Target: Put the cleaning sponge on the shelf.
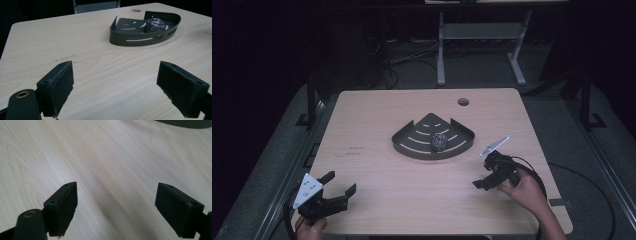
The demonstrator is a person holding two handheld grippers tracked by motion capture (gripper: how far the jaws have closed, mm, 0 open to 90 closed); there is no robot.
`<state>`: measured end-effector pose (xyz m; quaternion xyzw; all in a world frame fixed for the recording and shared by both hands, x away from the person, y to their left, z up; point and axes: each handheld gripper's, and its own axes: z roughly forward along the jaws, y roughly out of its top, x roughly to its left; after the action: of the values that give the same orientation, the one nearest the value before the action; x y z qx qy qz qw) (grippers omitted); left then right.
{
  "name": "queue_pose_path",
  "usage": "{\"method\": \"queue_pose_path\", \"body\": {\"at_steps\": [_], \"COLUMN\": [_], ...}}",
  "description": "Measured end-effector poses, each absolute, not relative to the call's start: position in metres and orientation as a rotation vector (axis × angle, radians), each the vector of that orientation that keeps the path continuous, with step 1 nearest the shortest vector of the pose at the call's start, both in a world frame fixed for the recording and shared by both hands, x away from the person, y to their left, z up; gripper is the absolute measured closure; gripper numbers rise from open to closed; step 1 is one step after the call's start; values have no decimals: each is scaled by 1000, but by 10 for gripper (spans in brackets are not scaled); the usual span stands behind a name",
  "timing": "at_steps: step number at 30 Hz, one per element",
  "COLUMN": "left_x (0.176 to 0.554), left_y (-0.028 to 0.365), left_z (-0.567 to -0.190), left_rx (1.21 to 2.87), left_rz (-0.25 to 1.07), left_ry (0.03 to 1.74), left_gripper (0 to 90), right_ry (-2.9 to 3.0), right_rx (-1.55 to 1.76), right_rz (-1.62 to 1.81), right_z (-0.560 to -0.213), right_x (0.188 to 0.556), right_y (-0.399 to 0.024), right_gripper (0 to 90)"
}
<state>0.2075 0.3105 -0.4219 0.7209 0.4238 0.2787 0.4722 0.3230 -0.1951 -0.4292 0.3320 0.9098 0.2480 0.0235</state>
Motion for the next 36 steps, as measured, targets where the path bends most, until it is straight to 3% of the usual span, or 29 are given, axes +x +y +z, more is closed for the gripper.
{"method": "queue_pose_path", "body": {"at_steps": [36], "left_x": [207], "left_y": [307], "left_z": [-425], "left_rx": [1788], "left_rz": [688], "left_ry": [1029], "left_gripper": [132], "right_ry": [2740], "right_rx": [1123], "right_rz": [834], "right_z": [-443], "right_x": [284], "right_y": [-238], "right_gripper": [178]}}
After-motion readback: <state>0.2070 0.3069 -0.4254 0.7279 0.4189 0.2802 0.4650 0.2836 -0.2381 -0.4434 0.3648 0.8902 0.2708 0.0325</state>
